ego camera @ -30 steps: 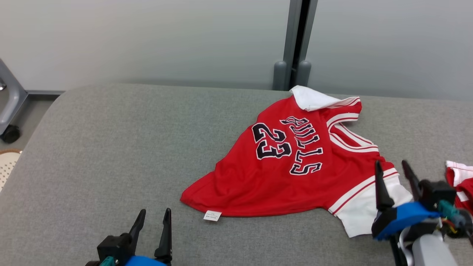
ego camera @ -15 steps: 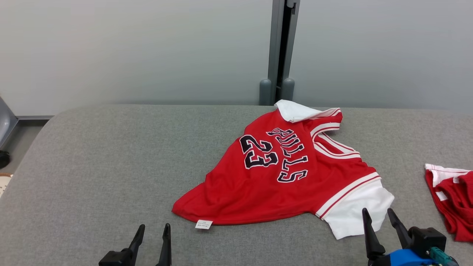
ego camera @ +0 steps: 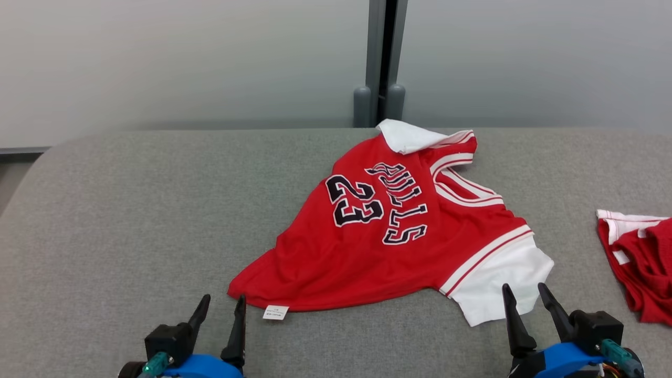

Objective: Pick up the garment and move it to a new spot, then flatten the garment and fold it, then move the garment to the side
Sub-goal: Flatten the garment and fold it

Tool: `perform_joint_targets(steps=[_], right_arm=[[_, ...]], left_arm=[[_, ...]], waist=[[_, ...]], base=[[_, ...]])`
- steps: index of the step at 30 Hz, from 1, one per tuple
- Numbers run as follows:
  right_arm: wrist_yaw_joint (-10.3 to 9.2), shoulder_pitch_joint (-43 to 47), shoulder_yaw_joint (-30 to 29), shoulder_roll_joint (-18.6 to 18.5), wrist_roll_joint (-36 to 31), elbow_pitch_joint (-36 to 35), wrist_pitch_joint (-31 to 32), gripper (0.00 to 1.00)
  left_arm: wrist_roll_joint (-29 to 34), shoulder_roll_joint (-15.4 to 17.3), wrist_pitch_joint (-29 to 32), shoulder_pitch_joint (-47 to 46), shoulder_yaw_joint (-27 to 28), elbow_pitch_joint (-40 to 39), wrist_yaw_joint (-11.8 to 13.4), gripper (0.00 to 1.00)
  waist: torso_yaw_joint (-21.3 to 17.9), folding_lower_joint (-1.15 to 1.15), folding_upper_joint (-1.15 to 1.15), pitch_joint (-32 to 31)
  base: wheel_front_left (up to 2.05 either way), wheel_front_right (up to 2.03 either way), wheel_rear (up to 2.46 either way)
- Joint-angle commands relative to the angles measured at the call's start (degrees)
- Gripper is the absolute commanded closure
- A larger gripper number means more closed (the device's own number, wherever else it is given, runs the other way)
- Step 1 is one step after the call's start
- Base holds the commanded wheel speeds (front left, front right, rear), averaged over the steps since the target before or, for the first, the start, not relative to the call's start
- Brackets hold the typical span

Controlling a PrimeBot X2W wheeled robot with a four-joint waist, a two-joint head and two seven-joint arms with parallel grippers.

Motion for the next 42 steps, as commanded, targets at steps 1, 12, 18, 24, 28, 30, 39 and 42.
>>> perform_joint_targets(steps=[1,12,18,24,28,30,39,42], right_arm=[[0.00,-1.0,0.2,-0.1,0.0,-0.3,-0.2,0.00],[0.00,-4.1,0.1,-0.1,-0.6,-1.5,-0.2,0.00],[0.00,-4.7,-0.2,-0.1,-0.7,-1.7,-0.2,0.00],[0.00,-5.0,-0.5,-0.1,-0.6,-1.0,-0.2,0.00],[0.00,-4.4,-0.4,-0.1,-0.7,-0.7,-0.2,0.00],[0.00,-4.2,-0.1,-0.1,-0.4,-0.5,-0.2,0.00],[0.00,-2.8,1.2,-0.1,0.6,-0.3,-0.2,0.00],[0.00,-1.8,1.5,-0.1,1.1,-0.9,-0.2,0.00]], left_arm=[[-0.4,0.7,-0.1,-1.6,-0.2,0.9,-0.1,0.00],[-3.4,4.2,-0.1,-10.8,-2.3,11.4,-0.1,0.00],[-5.4,4.5,-0.1,-12.8,-6.6,14.5,-0.1,0.68],[-9.7,6.3,-0.1,-15.7,-8.0,14.9,-0.1,1.00],[-7.9,6.7,-0.1,-13.7,-2.4,12.3,1.1,1.00],[-6.8,6.7,-0.1,-12.2,-0.5,11.6,1.4,1.00],[-2.0,3.6,-0.1,-6.3,5.6,7.8,1.1,0.00],[0.0,2.5,-0.1,-3.5,7.8,4.7,1.1,0.00]], waist=[[0.0,0.01,0.00,0.7],[-2.9,0.01,0.00,6.8],[-3.2,0.01,0.00,7.8],[-2.2,0.01,0.00,7.1],[-1.5,0.01,0.00,6.2],[-1.3,0.01,0.00,5.7],[-0.3,0.01,0.00,2.3],[-0.3,0.01,0.00,0.8]], base=[[0.00,0.00,0.00],[0.00,0.00,0.00],[0.00,0.00,0.00],[0.00,0.00,0.00],[0.00,0.00,0.00],[0.00,0.00,0.00],[0.00,0.00,0.00],[0.00,0.00,0.00]])
